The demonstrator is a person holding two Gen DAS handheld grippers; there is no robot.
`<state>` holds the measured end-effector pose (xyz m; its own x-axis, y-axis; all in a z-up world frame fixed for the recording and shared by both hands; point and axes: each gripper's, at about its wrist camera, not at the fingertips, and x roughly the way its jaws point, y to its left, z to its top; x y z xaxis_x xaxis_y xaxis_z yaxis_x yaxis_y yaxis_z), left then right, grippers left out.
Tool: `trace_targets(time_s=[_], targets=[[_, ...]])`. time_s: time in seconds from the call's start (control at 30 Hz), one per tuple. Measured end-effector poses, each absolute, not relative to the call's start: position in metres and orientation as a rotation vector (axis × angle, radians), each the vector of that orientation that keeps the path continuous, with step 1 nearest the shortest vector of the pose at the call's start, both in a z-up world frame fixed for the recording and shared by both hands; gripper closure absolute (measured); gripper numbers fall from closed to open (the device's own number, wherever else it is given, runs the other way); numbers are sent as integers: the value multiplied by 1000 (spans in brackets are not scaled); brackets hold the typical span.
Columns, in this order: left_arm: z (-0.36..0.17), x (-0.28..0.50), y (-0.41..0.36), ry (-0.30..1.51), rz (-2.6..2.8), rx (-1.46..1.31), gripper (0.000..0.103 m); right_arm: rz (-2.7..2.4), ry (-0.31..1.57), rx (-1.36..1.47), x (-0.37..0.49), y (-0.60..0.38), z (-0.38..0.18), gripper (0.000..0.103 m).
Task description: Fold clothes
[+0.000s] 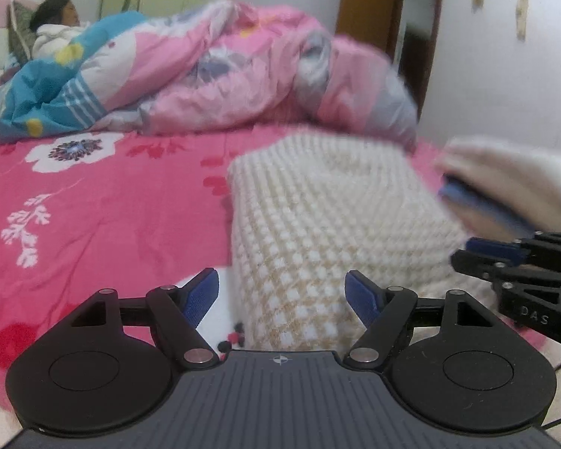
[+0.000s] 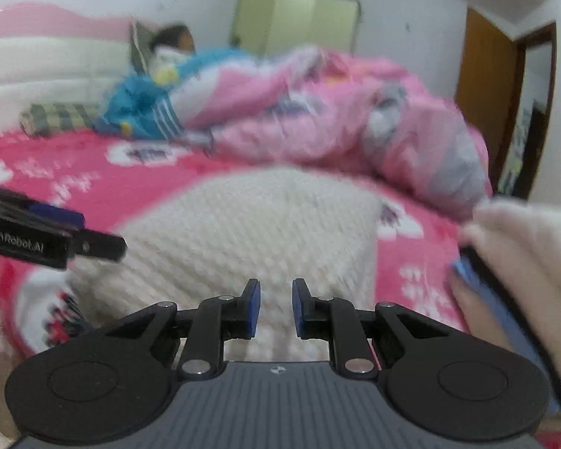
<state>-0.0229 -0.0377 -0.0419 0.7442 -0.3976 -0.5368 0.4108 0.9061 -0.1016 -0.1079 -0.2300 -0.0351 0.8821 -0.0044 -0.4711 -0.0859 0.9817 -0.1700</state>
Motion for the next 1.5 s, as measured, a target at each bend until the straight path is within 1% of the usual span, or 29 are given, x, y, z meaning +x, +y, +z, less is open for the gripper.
trace_targets(time_s=[0.1, 0.13, 0.23, 0.47, 0.5, 0.53, 0.57, 0.83, 0.9, 0.97, 1.0, 1.03, 1.1, 1.2, 1.23, 1.27, 1.33, 1.4, 1.43, 1.5], targets=[[-55, -15, -43, 640, -465, -36, 25, 21, 535, -224, -95, -240, -69, 86], [-55, -14, -43, 645, -466, -42, 25, 14, 547, -228, -93, -241, -72, 86], [-54, -15, -45, 643, -463, -30, 25, -4, 564, -207, -91, -240, -46, 88], [-57, -18, -49, 631, -454, -14, 24, -21, 479, -174, -81, -249, -27, 87], [-58, -18, -50, 635, -460, -18, 24, -25, 500, -175, -75, -252, -37, 88], [-58, -18, -50, 639, -467, -24, 24, -33, 532, -193, -67, -256, -61, 87], [-59, -17, -50, 644, -474, -30, 24, -38, 506, -207, -68, -256, -67, 87], [-58, -20, -49, 628, -458, -18, 24, -32, 346, -153, -74, -251, 12, 86], [-57, -22, -50, 614, -454, -1, 24, -26, 393, -97, -53, -259, -1, 85], [-50, -28, -49, 574, -445, 18, 25, 3, 547, -8, -23, -275, -46, 85], [-45, -32, -48, 546, -436, 23, 26, 14, 544, 36, -19, -284, -64, 85], [-40, -35, -47, 518, -427, 27, 31, 20, 525, 67, -20, -291, -66, 86], [-25, -42, -46, 428, -436, 27, 32, 17, 559, 141, -19, -297, -56, 85], [-11, -45, -61, 338, -508, 63, 44, 13, 540, 96, -17, -291, -58, 85], [-8, -45, -68, 315, -536, 82, 50, 8, 529, 82, -21, -289, -61, 85], [-9, -45, -77, 317, -553, 116, 53, 4, 526, 83, -25, -289, -62, 85], [-26, -36, -98, 408, -545, 233, 63, 2, 524, 90, -28, -289, -61, 85], [-51, -34, -103, 407, -531, 287, 62, 13, 520, 103, -28, -295, -61, 85], [-56, -36, -103, 384, -534, 310, 62, 19, 525, 111, -28, -296, -60, 85], [-54, -35, -103, 399, -533, 302, 62, 17, 565, 108, -26, -295, -47, 86]])
